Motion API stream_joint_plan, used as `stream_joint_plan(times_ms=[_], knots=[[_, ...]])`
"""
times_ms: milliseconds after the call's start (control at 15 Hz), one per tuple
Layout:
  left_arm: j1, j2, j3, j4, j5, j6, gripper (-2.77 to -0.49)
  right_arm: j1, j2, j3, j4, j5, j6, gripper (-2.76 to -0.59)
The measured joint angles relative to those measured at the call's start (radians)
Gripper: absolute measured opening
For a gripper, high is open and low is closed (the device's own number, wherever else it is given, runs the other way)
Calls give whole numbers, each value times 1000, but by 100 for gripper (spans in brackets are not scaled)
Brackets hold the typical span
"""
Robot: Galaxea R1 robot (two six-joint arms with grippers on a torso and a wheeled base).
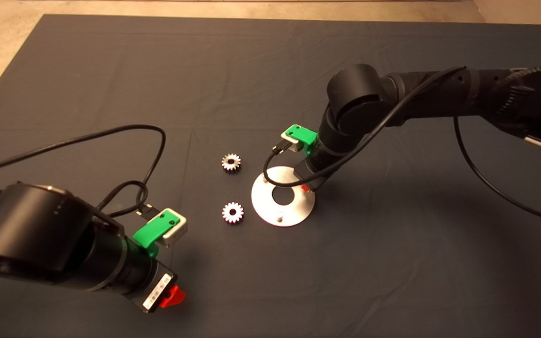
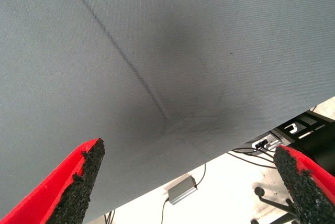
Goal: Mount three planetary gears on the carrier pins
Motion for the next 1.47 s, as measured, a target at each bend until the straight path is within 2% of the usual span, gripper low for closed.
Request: stream_joint_plan(times_ms=[333, 600, 1000, 1467], knots=[[0, 0, 0, 0, 0, 0, -93, 0, -10, 22, 0, -6, 0, -231], [0, 0, 0, 0, 0, 0, -93, 0, -10, 29, 0, -6, 0, -232], [-11, -3, 0, 0, 0, 0, -93, 0, -9, 25, -9, -6, 0, -232], [-11, -11, 0, 0, 0, 0, -93, 0, -7, 6, -17, -3, -4, -232]])
